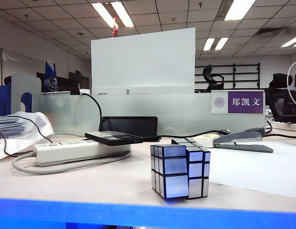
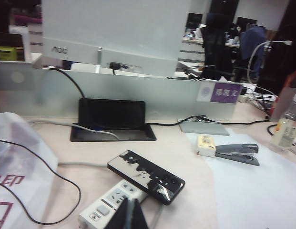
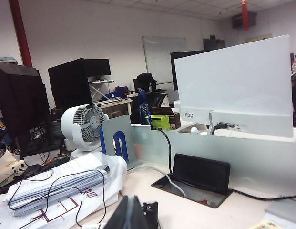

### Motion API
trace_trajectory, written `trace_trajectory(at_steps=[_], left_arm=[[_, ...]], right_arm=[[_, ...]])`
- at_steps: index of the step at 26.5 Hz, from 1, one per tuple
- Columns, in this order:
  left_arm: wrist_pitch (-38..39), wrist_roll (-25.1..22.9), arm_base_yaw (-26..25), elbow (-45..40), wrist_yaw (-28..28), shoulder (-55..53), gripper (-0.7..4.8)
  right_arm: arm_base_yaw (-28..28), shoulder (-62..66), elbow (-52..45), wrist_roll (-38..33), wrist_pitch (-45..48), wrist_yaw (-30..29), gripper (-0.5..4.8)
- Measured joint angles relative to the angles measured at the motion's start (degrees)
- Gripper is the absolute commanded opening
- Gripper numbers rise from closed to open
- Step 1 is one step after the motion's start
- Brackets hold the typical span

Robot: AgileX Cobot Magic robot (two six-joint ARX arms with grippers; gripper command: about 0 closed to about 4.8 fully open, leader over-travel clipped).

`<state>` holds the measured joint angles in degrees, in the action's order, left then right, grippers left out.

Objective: Press the button on the power strip.

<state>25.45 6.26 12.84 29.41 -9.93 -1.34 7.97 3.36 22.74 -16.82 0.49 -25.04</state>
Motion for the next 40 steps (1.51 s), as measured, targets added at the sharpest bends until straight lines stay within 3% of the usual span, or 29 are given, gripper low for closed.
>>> trace_trajectory(at_steps=[4,10,14,32,40], left_arm=[[-0.6,0.0,0.0,-2.3,-0.1,1.1,-0.05],[-5.3,1.1,0.0,-8.4,0.0,1.1,-0.05],[-7.9,1.1,0.0,-11.7,3.0,1.1,-0.05],[-11.6,1.1,0.0,-24.3,3.5,1.1,-0.05],[-12.2,1.1,0.0,-26.6,3.5,1.1,-0.05]], right_arm=[[0.0,-3.2,-1.4,-1.2,-1.7,2.4,0.00],[0.0,-3.1,-3.0,-6.1,-4.6,13.6,0.00],[0.0,-3.2,-3.6,-6.3,-9.0,21.7,0.00],[0.0,-3.2,-15.5,-7.2,-9.8,23.8,0.00],[0.0,-3.2,-19.5,-6.7,-8.6,21.9,0.00]])
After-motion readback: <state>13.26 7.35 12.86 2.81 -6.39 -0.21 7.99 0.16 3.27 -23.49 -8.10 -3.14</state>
